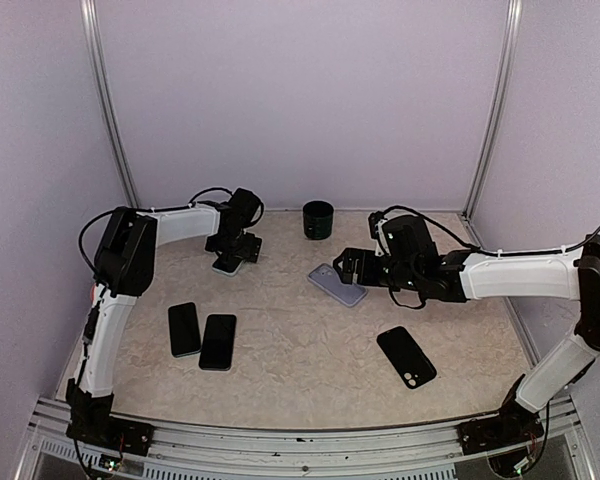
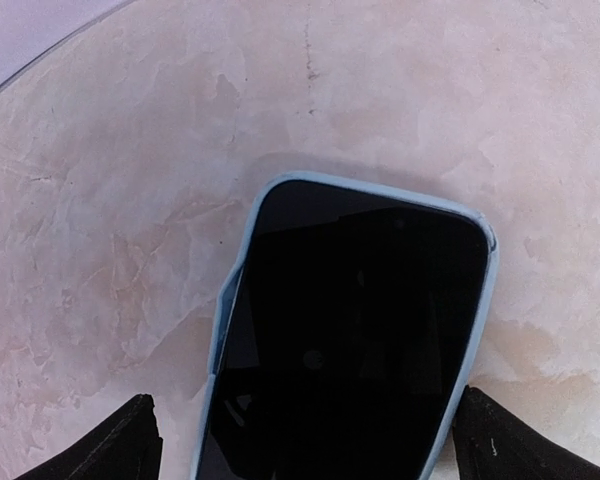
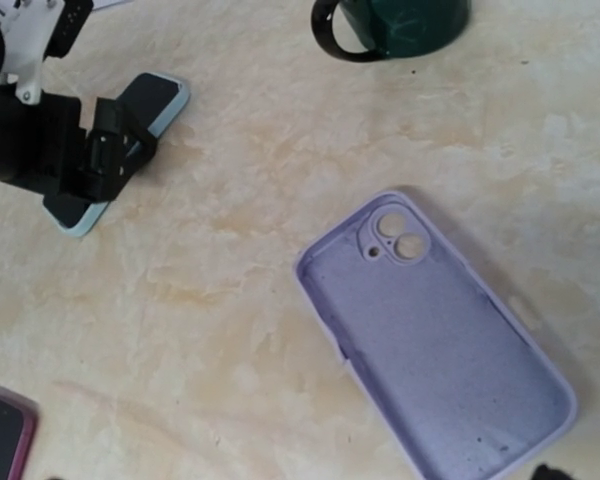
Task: Put the phone into the phone case
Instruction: Move the phone with the phone case to the corner of the board.
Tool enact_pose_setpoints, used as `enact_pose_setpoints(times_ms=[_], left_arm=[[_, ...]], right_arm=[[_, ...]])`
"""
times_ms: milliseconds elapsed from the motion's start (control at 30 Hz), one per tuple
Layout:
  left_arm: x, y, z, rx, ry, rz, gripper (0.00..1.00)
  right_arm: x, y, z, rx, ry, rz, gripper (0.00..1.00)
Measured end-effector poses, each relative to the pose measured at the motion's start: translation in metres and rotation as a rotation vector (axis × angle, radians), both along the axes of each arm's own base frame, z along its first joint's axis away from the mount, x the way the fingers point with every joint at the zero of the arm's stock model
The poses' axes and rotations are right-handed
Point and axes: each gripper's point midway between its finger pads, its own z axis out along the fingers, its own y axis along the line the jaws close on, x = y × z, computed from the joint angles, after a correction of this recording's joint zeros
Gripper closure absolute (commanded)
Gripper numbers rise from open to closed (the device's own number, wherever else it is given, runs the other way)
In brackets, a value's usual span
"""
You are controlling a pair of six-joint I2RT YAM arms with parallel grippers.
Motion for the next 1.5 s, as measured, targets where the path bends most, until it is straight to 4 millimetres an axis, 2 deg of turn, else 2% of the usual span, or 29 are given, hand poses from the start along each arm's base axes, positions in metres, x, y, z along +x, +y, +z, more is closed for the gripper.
enact_pose_setpoints(times_ms=[267, 967, 1233, 1367, 1500], left_arm=[[0.008, 0.010, -0.001, -0.048, 0.003, 0.020, 0.01], [0.016, 0.022, -0.002, -0.086, -0.014, 0.120, 0.01], [0.015, 0.019, 0.000, -0.091, -0.021, 0.122, 0.01], [0.008, 0.012, 0.015, -0.097, -0.031, 0.105, 0.01], [-0.010, -0.009, 0.057, -0.148, -0.071, 0.064, 0.01]], right_arm=[[0.001, 0.001, -0.003, 0.004, 0.005, -0.003, 0.01], [0.001, 0.002, -0.011, -0.010, 0.020, 0.000, 0.01], [0.002, -0.007, -0.016, -0.055, 0.029, -0.032, 0.01], [0.004, -0.008, -0.010, -0.091, 0.033, -0.034, 0.01], [0.008, -0.004, 0.003, -0.104, 0.021, -0.019, 0.01]])
